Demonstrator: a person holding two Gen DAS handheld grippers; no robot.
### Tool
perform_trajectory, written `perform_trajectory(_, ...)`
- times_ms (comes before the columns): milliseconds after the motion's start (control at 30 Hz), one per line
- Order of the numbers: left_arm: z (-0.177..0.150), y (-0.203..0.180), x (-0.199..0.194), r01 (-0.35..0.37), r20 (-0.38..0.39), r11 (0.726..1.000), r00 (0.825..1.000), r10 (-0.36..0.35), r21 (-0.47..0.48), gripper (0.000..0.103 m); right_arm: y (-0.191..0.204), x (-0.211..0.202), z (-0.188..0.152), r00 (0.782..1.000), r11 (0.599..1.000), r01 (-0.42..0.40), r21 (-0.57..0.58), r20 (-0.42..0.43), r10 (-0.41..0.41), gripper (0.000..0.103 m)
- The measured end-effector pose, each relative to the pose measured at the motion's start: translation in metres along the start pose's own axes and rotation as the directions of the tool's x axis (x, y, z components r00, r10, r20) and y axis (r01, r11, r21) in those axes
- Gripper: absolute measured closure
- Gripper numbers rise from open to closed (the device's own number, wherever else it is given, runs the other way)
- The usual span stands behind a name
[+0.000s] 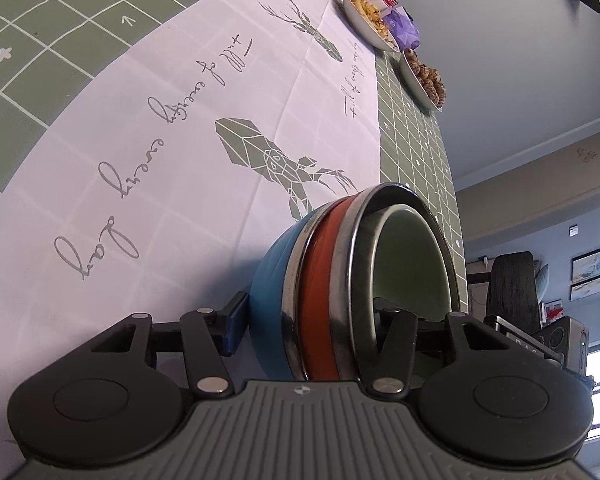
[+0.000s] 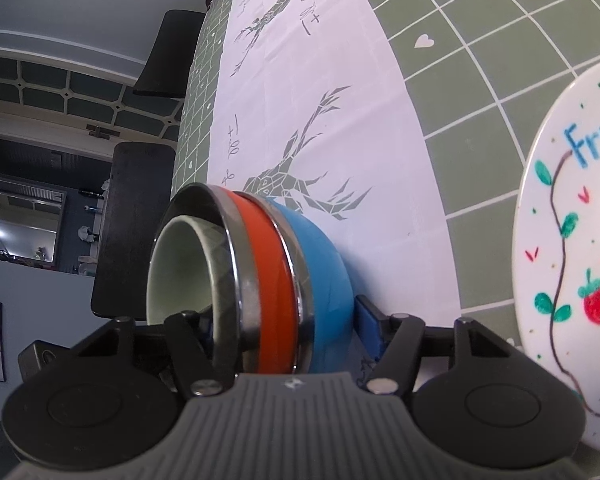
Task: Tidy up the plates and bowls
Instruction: 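Grip the rim of the bowl stack with both grippers, then lift the bowl stack with both grippers and set it onto the plates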
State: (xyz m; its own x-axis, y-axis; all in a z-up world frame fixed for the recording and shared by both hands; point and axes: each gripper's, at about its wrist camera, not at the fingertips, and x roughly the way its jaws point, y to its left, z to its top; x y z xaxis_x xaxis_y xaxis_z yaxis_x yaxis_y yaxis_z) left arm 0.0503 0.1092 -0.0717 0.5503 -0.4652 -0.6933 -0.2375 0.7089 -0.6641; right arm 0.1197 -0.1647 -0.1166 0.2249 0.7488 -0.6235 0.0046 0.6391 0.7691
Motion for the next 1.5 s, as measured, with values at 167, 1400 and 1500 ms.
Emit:
perform_trajectory(167,0.0,-0.003,0.002,-0.011,-0.009,1.0,1.0,0.011,-0.007,0.045,-0.003,-0.002,-0.001,1.0,1.0,0.008,0.024,-0.006,-0.007,0.042)
perform_trajectory(1400,-0.066,-0.152,0.09,0.081,-0.201,0.995,0.977,-0.067,0.059,0.046,-0.091,-0.191,0.003,0.979,0.97,0.109,0.219,0.143,-0.143,0.045)
perform_trajectory(1500,-0.065,-0.152,0.092,0.07,-0.191,0.996,0.98,-0.058,0.056,0.046,-0.092,-0.19,0.004,0.977,0.968,0.12,0.219,0.146,-0.154,0.046)
